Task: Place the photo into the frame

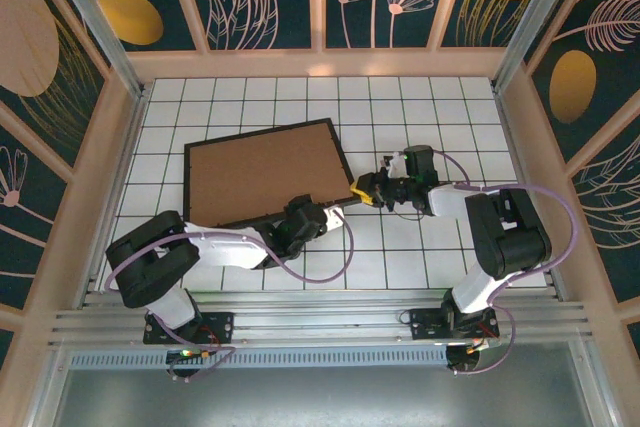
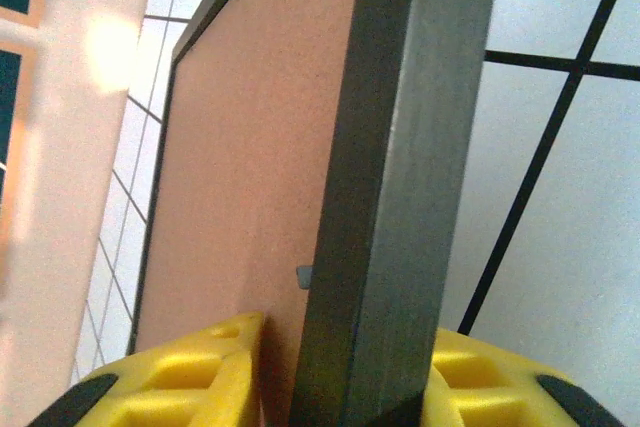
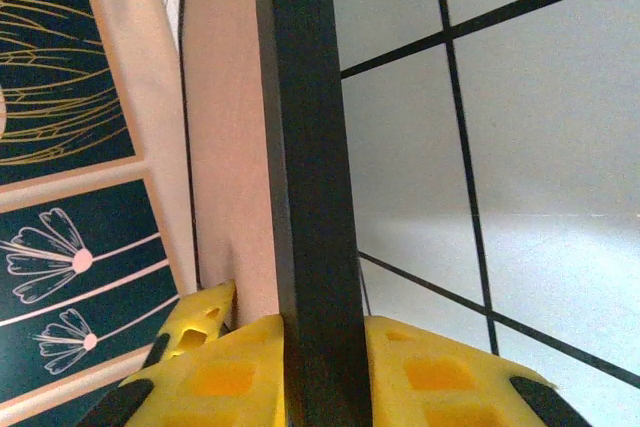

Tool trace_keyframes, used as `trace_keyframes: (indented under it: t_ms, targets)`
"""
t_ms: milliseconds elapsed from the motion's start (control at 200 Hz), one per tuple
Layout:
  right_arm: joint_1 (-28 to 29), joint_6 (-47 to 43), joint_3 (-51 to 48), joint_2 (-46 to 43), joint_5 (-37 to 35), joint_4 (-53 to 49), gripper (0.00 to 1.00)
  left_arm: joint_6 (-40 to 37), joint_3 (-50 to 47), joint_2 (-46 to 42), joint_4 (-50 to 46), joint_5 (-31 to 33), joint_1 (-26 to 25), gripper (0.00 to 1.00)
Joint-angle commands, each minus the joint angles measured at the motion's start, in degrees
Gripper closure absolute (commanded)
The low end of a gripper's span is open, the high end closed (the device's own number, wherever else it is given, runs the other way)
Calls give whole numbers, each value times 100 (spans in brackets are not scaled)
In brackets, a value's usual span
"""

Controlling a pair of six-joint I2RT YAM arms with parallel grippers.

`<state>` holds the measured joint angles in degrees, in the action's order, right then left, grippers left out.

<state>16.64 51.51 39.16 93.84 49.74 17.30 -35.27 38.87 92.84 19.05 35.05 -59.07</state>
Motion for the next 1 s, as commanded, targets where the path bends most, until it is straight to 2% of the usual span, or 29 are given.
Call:
trace_keyframes:
  t_ms: [0,160,320,460,731,916,996]
  targets:
    - [-112,71,-6,-245,56,104,74,-28,-26,-326,281,235,-8,72]
    - [-360,-51,125,-548,114,-16,63,-48,215,-702,2,347,-1,84]
    - [-953,-207,555,-1202,291,11,50,132,805,-978,-748,403,29,90]
    - [-1312,-483,956,-1918,-106,223,43,403,1472,-1308,-1409,323,196,99]
    - [-1294,-1411,1656,-2151,-1114,19,42,959,2711,-2049,-2084,-617,856,100]
    - [-1199,-2002,1937,-2159,-1661,-457,42,924,3450,-2206,-2125,-595,1075,100]
    - [-1135,-2146,1929,-2160,-1812,-490,42,1125,3864,-2226,-2197,-823,1298,100]
